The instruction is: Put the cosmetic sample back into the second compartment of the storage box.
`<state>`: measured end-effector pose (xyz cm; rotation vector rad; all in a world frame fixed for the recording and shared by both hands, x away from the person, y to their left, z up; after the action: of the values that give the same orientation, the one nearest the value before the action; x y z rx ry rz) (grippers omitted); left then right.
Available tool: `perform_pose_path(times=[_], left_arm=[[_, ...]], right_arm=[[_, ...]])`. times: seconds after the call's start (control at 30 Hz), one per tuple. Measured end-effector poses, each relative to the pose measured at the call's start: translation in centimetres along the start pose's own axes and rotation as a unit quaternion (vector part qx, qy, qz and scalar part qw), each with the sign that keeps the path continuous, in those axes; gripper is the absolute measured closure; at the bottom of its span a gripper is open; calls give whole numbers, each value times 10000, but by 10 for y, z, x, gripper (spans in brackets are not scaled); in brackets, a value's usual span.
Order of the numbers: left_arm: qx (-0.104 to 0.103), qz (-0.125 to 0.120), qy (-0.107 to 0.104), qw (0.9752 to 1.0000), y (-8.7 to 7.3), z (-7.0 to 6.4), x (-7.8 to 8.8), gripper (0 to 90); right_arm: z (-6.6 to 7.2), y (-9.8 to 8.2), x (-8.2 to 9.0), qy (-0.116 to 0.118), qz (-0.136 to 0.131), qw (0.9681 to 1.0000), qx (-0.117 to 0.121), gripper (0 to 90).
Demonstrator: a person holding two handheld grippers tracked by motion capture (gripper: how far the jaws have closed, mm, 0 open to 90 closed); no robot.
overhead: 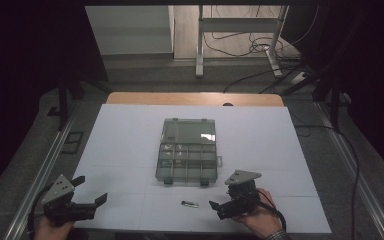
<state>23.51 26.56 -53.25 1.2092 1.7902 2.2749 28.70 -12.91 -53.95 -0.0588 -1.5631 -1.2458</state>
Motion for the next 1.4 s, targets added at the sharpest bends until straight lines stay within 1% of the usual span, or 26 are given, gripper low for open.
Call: perform_pose_path(times=[0.1, 0.2, 0.23, 0.33, 0.47, 0.5, 0.57, 0.63, 0.7, 0.83, 1.0, 1.27, 1.4], left_arm=[[21, -8, -10, 10000, 0, 0, 0, 23], [26, -6, -14, 10000, 0, 1, 0, 23], [26, -5, -14, 10000, 0, 1, 0, 23], [26, 1, -15, 10000, 0, 0, 0, 23], [34, -2, -19, 10000, 0, 1, 0, 23], [36, -4, -18, 10000, 0, 1, 0, 23], [43, -9, -22, 10000, 0, 1, 0, 23], [42, -10, -19, 10000, 0, 1, 0, 23], [45, -9, -21, 10000, 0, 1, 0, 23], [54, -10, -37, 10000, 0, 1, 0, 23], [57, -8, -42, 10000, 0, 1, 0, 23], [47, -1, -41, 10000, 0, 1, 0, 23], [50, 1, -53, 10000, 0, 1, 0, 23]], right_arm=[[4, 1, -4, -4, 63, 10000, 59, 0], [6, 3, -7, -17, 126, 9999, 62, 32], [8, 3, -9, 25, 142, 9999, 30, 44], [12, 5, -12, 60, 174, 9998, 42, 89], [16, 7, -18, 87, 267, 9994, 195, 161], [18, 7, -20, 154, 279, 9993, 197, 179], [21, 8, -23, 192, 331, 9989, 268, 211], [23, 8, -26, 274, 416, 9981, 366, 240], [25, 9, -30, 278, 457, 9976, 433, 266], [30, 10, -37, 462, 582, 9961, 469, 337], [37, 10, -46, 607, 736, 9939, 544, 405], [45, 9, -57, 704, 902, 9911, 686, 528], [50, 7, -63, 742, 1009, 9887, 820, 609]])
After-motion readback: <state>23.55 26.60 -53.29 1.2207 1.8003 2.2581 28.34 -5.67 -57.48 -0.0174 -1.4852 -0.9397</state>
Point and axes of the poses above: each handheld gripper's, and its own axes: x roughly backward along the jaws, y roughly out of its top, z roughly to its left, the point moved 8 cm from there along -x, roughly forward along the jaws, and after that the axes turned 8 degrees about -x, right-handed, at the moved point
